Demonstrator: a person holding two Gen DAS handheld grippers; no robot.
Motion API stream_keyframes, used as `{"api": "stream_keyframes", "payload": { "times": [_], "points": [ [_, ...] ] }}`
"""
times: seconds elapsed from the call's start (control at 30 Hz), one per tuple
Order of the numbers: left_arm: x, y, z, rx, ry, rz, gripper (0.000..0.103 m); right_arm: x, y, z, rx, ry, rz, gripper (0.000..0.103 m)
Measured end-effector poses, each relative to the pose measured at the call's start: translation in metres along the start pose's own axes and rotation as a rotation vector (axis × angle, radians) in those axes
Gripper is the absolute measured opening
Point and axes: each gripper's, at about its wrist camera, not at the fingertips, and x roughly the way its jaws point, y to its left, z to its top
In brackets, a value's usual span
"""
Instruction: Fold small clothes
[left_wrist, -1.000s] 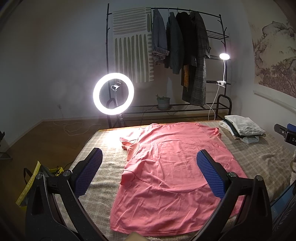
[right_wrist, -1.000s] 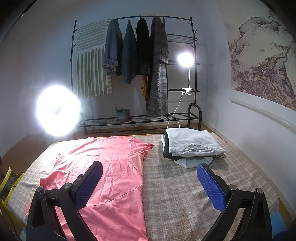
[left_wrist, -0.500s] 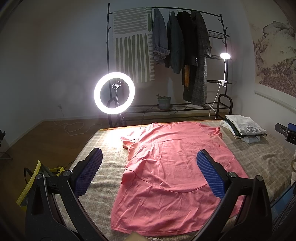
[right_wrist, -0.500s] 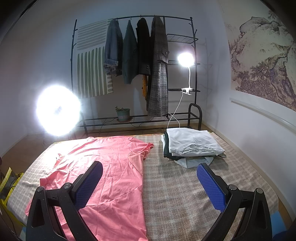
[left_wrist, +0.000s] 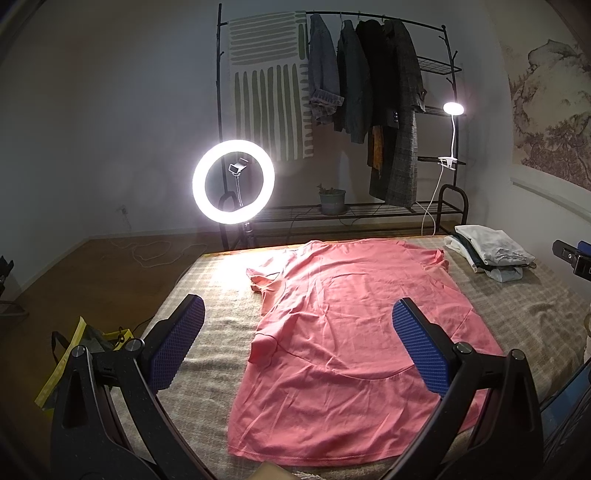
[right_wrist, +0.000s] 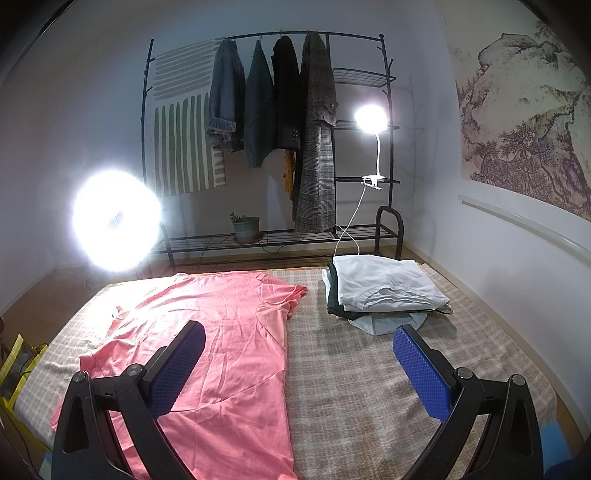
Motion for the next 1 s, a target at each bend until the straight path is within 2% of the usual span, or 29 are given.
{"api": "stream_keyframes", "payload": {
  "times": [0.53,0.87,1.0],
  "points": [
    [-0.004,0.005,-0.008,0.008,0.022,0.045,0.103,0.006,0.019,0.000,-0.031,0.004,-0.003,0.103],
    [0.007,0.018,-0.027,0.023,0.089,0.094,0.103,0.014,0.032,0.000,-0.031,0.022,0.009,0.103],
    [0.015,0.026,-0.040,0.008,0.142,0.068,0.103,0.022,0.044,0.000,-0.036,0.037,0.035,0.103]
  ]
}}
